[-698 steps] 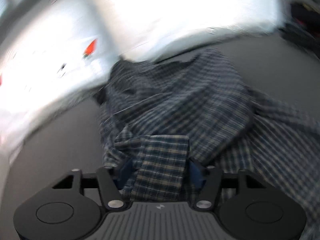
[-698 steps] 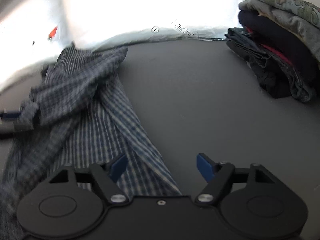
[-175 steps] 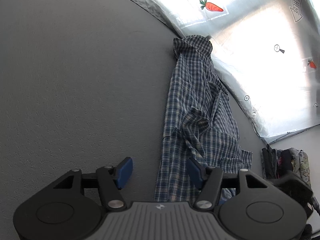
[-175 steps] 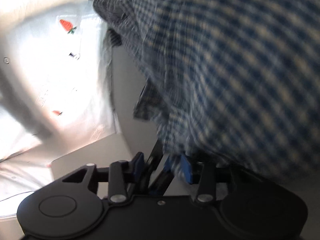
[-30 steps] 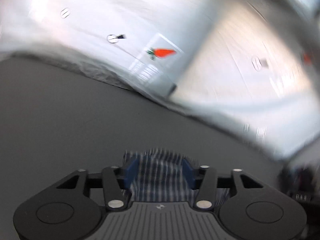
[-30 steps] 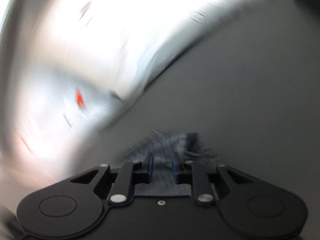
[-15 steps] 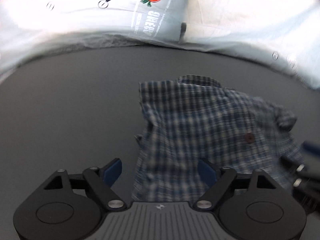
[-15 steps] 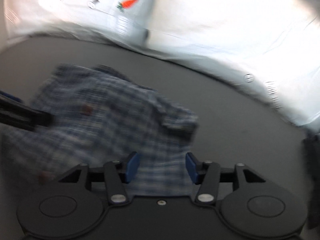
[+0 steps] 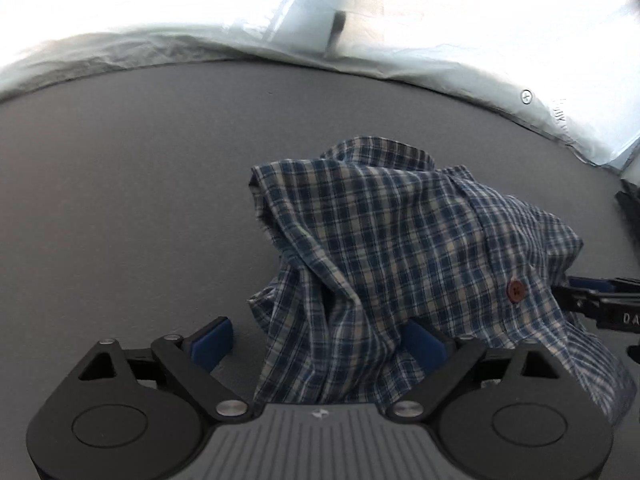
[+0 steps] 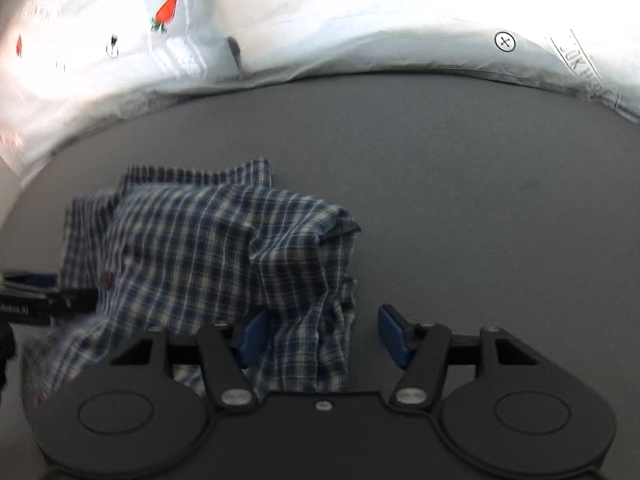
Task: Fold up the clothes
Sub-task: 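Grasp the folded shirt bundle with both grippers from its sides, then carry the folded shirt with both grippers onto the stack of clothes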
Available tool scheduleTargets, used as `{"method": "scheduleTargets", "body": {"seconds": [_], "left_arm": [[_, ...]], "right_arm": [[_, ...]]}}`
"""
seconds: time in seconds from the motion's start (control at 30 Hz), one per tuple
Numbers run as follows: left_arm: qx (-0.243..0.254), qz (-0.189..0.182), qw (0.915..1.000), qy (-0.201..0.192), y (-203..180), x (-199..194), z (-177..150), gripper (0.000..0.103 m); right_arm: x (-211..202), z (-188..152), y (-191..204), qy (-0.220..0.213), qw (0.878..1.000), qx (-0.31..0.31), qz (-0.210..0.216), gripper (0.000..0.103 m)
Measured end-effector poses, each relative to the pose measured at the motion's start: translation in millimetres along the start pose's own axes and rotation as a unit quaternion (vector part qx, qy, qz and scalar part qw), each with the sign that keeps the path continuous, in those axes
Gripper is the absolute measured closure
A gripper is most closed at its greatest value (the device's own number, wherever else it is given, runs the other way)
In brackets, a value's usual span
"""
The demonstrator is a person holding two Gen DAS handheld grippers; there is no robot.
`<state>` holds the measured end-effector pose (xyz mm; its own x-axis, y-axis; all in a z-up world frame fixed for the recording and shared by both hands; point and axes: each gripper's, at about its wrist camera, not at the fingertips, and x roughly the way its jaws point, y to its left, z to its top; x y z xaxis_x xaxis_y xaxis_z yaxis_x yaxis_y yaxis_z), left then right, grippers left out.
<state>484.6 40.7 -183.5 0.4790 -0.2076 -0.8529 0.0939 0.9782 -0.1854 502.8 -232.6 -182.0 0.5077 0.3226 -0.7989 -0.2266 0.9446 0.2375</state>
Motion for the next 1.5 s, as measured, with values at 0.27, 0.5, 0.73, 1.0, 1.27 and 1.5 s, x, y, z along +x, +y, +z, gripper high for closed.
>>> {"method": "scheduleTargets", "body": {"seconds": [0.27, 0.5, 0.73, 1.0, 1.27, 1.5], "left_arm": [[-0.020, -0.090, 0.9957, -0.005, -3, 13, 16, 0.008], [-0.080, -0.189, 0.9787, 0.002, 8, 23, 17, 0.011], [-0.077, -0.204, 0.9758, 0.023, -10, 16, 1, 0.055], [-0.058, -0.193, 0.9787, -0.040, -31, -65, -36, 0.073], [-0.014, -0.237, 0.9636, -0.123, -85, -159, -66, 0.073], [0.030, -0.299, 0.9401, -0.161, -121, -210, -74, 0.073]], "right_arm": [[12, 4, -9, -0.018, 0.996, 0.059, 0.066, 0.044], [16, 2, -24, 0.006, 0.978, 0.130, 0.165, 0.045], [19, -16, -13, 0.042, 0.951, 0.206, 0.227, 0.051], [-53, -55, -2, -0.022, 0.936, 0.271, 0.223, 0.079], [-178, -93, 11, -0.124, 0.932, 0.275, 0.200, 0.079], [-282, -120, 20, -0.205, 0.927, 0.269, 0.165, 0.079]]}}
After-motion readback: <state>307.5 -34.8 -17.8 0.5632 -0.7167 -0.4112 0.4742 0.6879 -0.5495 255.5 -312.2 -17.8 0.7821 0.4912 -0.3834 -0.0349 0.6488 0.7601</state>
